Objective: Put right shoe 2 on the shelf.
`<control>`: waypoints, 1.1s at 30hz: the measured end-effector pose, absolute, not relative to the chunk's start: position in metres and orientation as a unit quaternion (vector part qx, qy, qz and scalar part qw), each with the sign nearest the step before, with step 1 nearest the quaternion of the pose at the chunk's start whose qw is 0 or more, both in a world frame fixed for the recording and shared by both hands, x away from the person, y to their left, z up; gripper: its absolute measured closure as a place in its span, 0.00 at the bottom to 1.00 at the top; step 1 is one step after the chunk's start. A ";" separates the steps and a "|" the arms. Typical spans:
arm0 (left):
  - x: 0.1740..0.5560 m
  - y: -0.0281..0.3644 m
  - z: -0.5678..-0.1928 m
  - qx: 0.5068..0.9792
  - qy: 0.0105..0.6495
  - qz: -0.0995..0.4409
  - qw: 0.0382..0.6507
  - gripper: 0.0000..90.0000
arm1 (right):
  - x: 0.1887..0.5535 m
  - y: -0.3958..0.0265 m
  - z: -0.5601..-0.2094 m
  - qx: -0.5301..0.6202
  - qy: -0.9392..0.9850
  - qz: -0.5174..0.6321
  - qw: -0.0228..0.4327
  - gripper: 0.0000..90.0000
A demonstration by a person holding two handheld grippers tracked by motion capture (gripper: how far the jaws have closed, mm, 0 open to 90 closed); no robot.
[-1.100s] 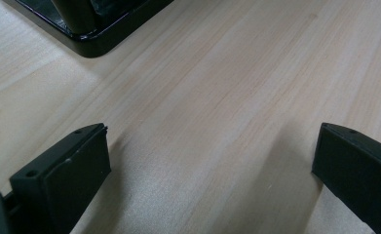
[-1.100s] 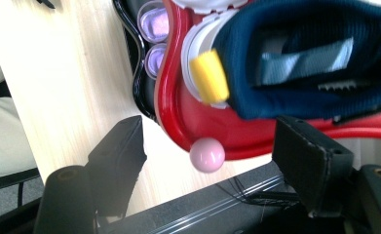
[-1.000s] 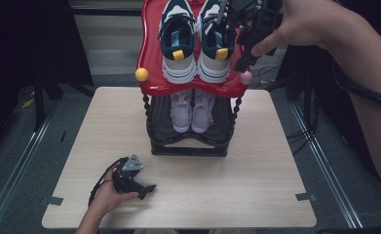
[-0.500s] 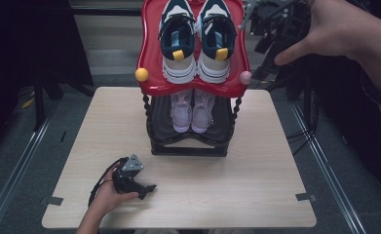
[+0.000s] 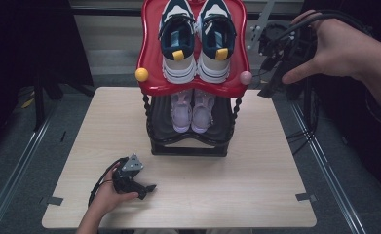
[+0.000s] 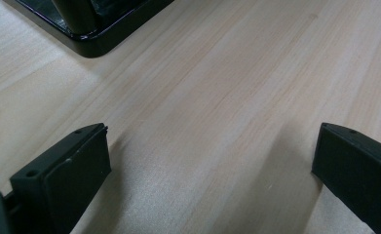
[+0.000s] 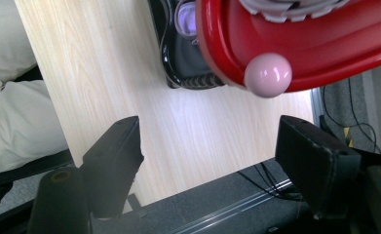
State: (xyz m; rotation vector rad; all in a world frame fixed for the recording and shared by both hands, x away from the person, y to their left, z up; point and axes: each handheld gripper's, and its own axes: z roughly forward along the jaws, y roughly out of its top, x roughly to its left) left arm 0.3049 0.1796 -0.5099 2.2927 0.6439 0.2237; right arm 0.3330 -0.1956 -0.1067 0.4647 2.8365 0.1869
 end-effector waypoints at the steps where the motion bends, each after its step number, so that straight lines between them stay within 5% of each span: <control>1: 0.305 0.180 -0.510 0.892 0.251 0.087 0.366 0.00 | 0.332 -0.197 -0.108 0.162 0.976 0.065 0.130 0.27; 33: 0.305 0.180 -0.510 0.893 0.250 0.086 0.365 0.00 | 0.319 -0.233 -0.185 0.180 0.977 0.067 0.088 0.26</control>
